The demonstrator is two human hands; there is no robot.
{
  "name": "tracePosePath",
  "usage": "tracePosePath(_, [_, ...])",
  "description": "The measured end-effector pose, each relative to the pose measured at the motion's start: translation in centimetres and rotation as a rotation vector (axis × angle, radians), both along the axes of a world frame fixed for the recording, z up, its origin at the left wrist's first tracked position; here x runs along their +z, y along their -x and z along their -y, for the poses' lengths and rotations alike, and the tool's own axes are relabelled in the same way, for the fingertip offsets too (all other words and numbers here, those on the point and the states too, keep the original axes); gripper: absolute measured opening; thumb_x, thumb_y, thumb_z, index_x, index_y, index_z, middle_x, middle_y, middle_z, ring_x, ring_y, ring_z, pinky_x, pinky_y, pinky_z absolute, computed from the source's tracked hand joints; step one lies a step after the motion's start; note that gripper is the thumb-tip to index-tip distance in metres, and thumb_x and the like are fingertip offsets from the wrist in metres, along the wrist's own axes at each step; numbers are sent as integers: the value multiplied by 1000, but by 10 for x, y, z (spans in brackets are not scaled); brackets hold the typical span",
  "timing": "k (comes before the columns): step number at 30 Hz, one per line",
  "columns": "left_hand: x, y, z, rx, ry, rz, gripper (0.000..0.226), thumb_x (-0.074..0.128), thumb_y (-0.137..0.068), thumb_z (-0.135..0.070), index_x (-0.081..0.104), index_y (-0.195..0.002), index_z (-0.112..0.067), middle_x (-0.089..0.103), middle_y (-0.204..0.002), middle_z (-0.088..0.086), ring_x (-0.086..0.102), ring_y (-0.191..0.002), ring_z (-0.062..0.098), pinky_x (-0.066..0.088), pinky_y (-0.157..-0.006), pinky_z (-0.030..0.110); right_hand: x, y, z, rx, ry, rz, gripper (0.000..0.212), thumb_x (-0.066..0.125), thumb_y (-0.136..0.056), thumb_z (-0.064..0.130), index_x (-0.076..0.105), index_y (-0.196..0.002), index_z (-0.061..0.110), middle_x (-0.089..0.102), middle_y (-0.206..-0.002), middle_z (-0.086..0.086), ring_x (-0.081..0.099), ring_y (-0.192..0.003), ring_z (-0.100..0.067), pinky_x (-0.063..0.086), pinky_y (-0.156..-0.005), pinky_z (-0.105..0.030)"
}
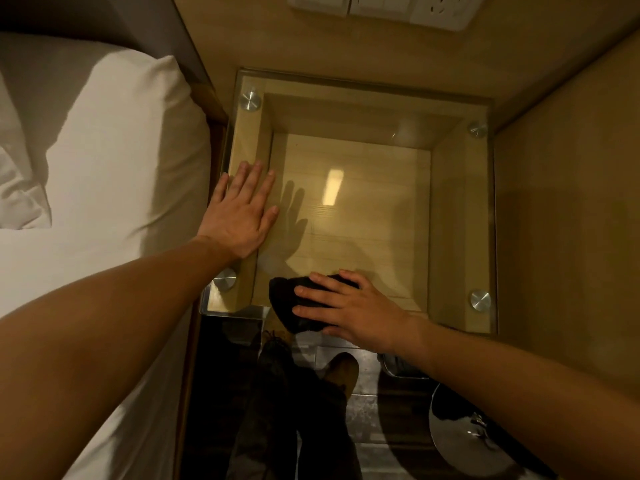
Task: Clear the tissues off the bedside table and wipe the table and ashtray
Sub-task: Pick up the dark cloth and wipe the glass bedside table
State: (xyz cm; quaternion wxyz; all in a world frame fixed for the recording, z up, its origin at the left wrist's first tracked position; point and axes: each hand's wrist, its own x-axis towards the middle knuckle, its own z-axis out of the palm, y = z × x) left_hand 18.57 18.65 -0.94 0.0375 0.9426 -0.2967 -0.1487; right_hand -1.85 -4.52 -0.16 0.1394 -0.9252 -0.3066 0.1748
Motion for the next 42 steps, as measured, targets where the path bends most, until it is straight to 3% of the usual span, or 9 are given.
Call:
tracePosePath(9, [5,1,3,40,7,-45,68,11,-105,-58,-7,-164,-28,-12,-173,2,-18,-158,20,-3,-129,50,24,27,4,-12,-236,-367,43,49,-101,22,57,-141,34,40,-161,15,20,-154,-7,23,-112,-40])
tracePosePath(14, [20,7,32,79,111,-66,70,9,-103,-60,-3,-164,-28,-6,-173,-2,-13,-159,17,-3,-128,48,81,3,33,-514,-606,-789,42,55,-104,10,60,-142,27,52,-151,15,40,-141,7,32,-116,-15])
tracePosePath(18, [23,1,79,85,148,-87,69,7,-103,-63,-6,-164,-31,-12,-173,-5,-15,-158,17,1,-128,52,99,-44,77,-813,-741,-628,41,53,-103,6,60,-139,25,56,-142,21,49,-131,13,36,-105,-5])
tracePosePath(22, [16,-7,114,92,117,-83,67,6,-104,-63,-8,-163,-34,-17,-172,-5,-20,-158,18,-4,-128,54,92,-109,124,-997,-834,-395,39,53,-104,9,60,-135,31,59,-141,17,52,-132,5,38,-111,-15])
tracePosePath(25, [7,-8,118,70,38,-58,69,4,-102,-65,-11,-162,-35,-18,-172,-3,-21,-157,19,-4,-127,56,83,-162,148,-1049,-791,-234,37,52,-105,11,57,-136,30,58,-144,8,52,-132,0,38,-116,-23])
tracePosePath(30, [3,-8,117,57,23,-49,70,5,-102,-65,-11,-163,-34,-19,-171,-2,-20,-158,20,-5,-127,55,66,-241,165,-940,-600,-76,39,51,-105,12,55,-144,16,49,-150,3,43,-137,-6,30,-107,-2])
tracePosePath(34, [3,-9,118,58,-1,-63,70,3,-102,-65,-18,-161,-34,-24,-170,-2,-26,-156,20,-7,-127,55,34,-280,179,-580,-198,-27,50,46,-103,33,45,-153,23,32,-166,-6,26,-154,-24,26,-123,-47])
tracePosePath(36, [3,-10,119,59,-2,-77,70,3,-102,-66,-19,-160,-35,-25,-170,-2,-27,-155,21,-7,-127,56,23,-282,182,-454,33,-33,57,42,-103,51,33,-157,36,19,-170,5,14,-157,-20,18,-121,-51])
tracePosePath(42, [3,-12,120,46,-35,-75,71,3,-101,-65,-16,-162,-32,-22,-170,1,-23,-156,23,-3,-127,58,7,-273,181,-400,113,63,59,31,-102,60,21,-158,44,12,-171,11,5,-158,-16,11,-123,-48])
